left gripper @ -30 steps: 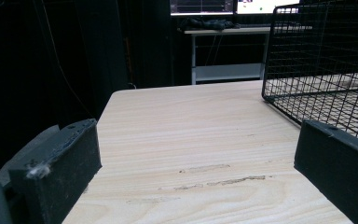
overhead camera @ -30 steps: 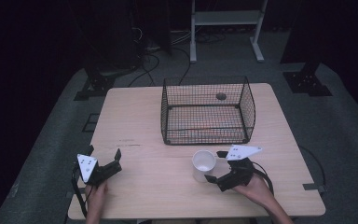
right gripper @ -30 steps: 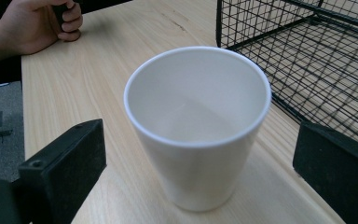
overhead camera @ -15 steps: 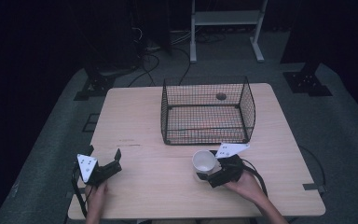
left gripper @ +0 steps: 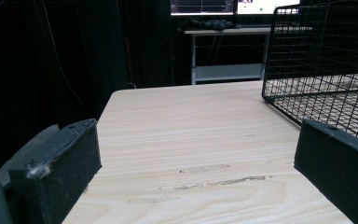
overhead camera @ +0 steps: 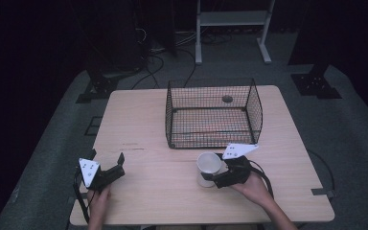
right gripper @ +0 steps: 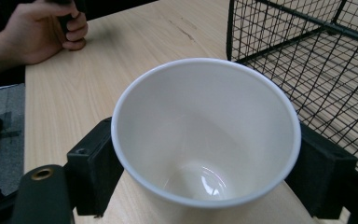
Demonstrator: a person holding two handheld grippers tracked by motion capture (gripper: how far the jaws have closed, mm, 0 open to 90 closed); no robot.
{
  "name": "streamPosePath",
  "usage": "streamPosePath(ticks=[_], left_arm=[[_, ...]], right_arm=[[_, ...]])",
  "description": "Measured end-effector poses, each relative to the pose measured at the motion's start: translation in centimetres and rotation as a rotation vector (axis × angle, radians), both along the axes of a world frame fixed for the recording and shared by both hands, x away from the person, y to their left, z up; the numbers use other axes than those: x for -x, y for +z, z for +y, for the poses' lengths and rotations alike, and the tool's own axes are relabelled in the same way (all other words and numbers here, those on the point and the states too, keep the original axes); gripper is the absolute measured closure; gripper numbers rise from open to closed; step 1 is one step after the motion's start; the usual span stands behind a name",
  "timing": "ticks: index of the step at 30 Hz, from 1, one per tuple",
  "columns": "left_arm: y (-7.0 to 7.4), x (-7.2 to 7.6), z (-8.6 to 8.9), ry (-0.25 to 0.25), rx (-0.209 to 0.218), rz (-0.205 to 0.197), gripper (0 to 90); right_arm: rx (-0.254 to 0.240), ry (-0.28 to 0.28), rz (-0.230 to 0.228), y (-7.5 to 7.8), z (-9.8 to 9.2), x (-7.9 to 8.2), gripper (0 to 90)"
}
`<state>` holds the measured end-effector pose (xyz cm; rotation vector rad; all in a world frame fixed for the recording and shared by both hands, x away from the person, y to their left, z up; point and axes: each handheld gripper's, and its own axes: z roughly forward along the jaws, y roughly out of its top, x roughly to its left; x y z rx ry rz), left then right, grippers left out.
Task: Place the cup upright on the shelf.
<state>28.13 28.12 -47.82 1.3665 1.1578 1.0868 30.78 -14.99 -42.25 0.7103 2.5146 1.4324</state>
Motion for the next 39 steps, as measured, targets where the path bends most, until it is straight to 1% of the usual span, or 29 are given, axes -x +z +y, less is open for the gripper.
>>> streamPosePath(ticks=[2, 4, 6, 8, 10, 11, 13, 14, 15, 16, 19, 22, 25, 30, 32, 34, 37, 39], left_arm=[[0.0, 0.0, 0.0, 0.001, 0.0, 0.0, 0.0], [0.0, 0.0, 0.0, -0.001, -0.001, -0.001, 0.0], [0.0, 0.0, 0.0, -0.001, -0.001, -0.001, 0.0], [0.0, 0.0, 0.0, -0.001, -0.001, -0.001, 0.0], [0.0, 0.0, 0.0, 0.0, -0.001, -0.001, 0.0], [0.0, 0.0, 0.0, 0.0, -0.001, -0.001, 0.0], [0.0, 0.0, 0.0, 0.0, -0.001, 0.0, 0.0], [0.0, 0.0, 0.0, 0.0, -0.001, 0.0, 0.0], [0.0, 0.0, 0.0, 0.0, -0.001, 0.0, 0.0], [0.0, 0.0, 0.0, 0.0, -0.001, 0.0, 0.0], [0.0, 0.0, 0.0, 0.001, -0.001, 0.0, 0.0], [0.0, 0.0, 0.0, 0.001, -0.001, 0.001, 0.0], [0.0, 0.0, 0.0, 0.001, 0.0, 0.001, 0.0], [0.0, 0.0, 0.0, 0.001, -0.002, 0.003, 0.0], [0.0, 0.0, 0.0, 0.002, 0.003, 0.0, 0.0], [0.0, 0.0, 0.0, 0.002, 0.002, 0.001, 0.0], [0.0, 0.0, 0.0, 0.001, 0.002, 0.0, 0.0], [0.0, 0.0, 0.0, 0.001, 0.002, 0.001, 0.0]], right_arm=[[0.002, 0.001, -0.004, 0.2, 0.0, -0.1, 19.4], [-0.019, 0.009, 0.006, 1.0, -0.4, -0.4, 19.5], [-0.021, 0.008, 0.009, 1.2, -0.5, -0.5, 19.5], [-0.026, 0.008, -0.002, 2.2, -0.8, -0.8, 19.5], [-0.031, 0.011, 0.001, 2.7, -0.9, -1.0, 19.5], [-0.031, 0.011, 0.001, 2.7, -0.9, -1.0, 19.5], [-0.033, 0.014, 0.003, 3.3, -1.0, -1.2, 19.5], [-0.034, 0.021, 0.0, 3.9, -1.0, -1.4, 19.5], [-0.034, 0.021, 0.0, 3.9, -1.0, -1.4, 19.5], [-0.033, 0.022, -0.007, 4.5, -1.0, -1.5, 19.5], [-0.037, 0.02, -0.011, 5.0, -1.1, -1.7, 19.5], [-0.048, 0.018, -0.011, 5.7, -1.1, -2.1, 19.5], [-0.042, 0.017, -0.023, 6.4, -1.1, -2.6, 19.5], [-0.053, 0.01, -0.027, 7.9, -1.1, -3.7, 19.5], [-0.053, 0.005, -0.033, 8.3, -1.1, -4.1, 19.5], [-0.049, 0.0, -0.029, 8.7, -1.0, -4.7, 19.5], [-0.053, -0.001, -0.023, 8.8, -1.0, -5.1, 19.5], [-0.045, -0.004, -0.021, 8.8, -1.0, -5.4, 19.5]])
